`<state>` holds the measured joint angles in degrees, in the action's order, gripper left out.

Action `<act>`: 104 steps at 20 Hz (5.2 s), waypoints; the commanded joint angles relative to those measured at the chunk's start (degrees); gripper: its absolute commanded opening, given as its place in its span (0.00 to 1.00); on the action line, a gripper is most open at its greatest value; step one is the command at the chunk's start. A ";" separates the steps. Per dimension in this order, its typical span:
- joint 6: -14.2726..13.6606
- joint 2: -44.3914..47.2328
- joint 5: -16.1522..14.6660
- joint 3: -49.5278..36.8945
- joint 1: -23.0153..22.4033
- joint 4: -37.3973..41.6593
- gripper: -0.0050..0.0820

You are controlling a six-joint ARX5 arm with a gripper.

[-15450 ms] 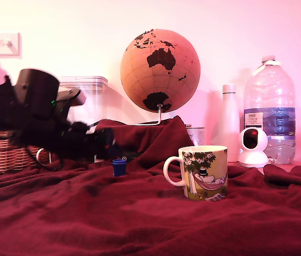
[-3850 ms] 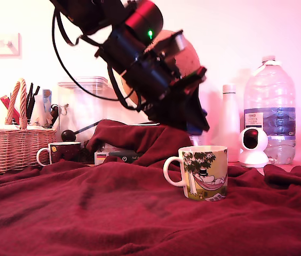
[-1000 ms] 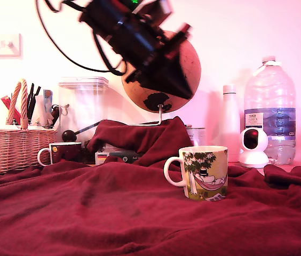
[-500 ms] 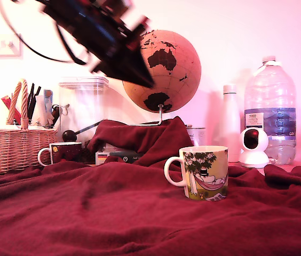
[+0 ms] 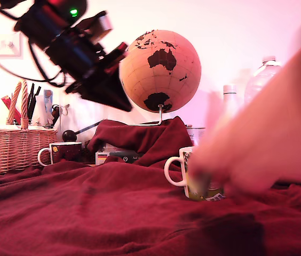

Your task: Pick up the coffee capsules on the table and drop them inside the coffee cup

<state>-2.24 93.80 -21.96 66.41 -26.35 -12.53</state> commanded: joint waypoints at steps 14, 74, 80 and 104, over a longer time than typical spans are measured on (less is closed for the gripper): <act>1.07 -16.22 2.54 -23.67 9.64 10.62 0.03; -1.22 -23.63 1.92 -41.48 -14.91 36.61 0.73; -0.76 -23.63 2.62 -46.77 -14.91 45.55 0.73; 2.27 -14.05 3.43 -51.08 -15.26 54.21 0.73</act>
<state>-0.30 78.30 -18.37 16.21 -41.25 40.14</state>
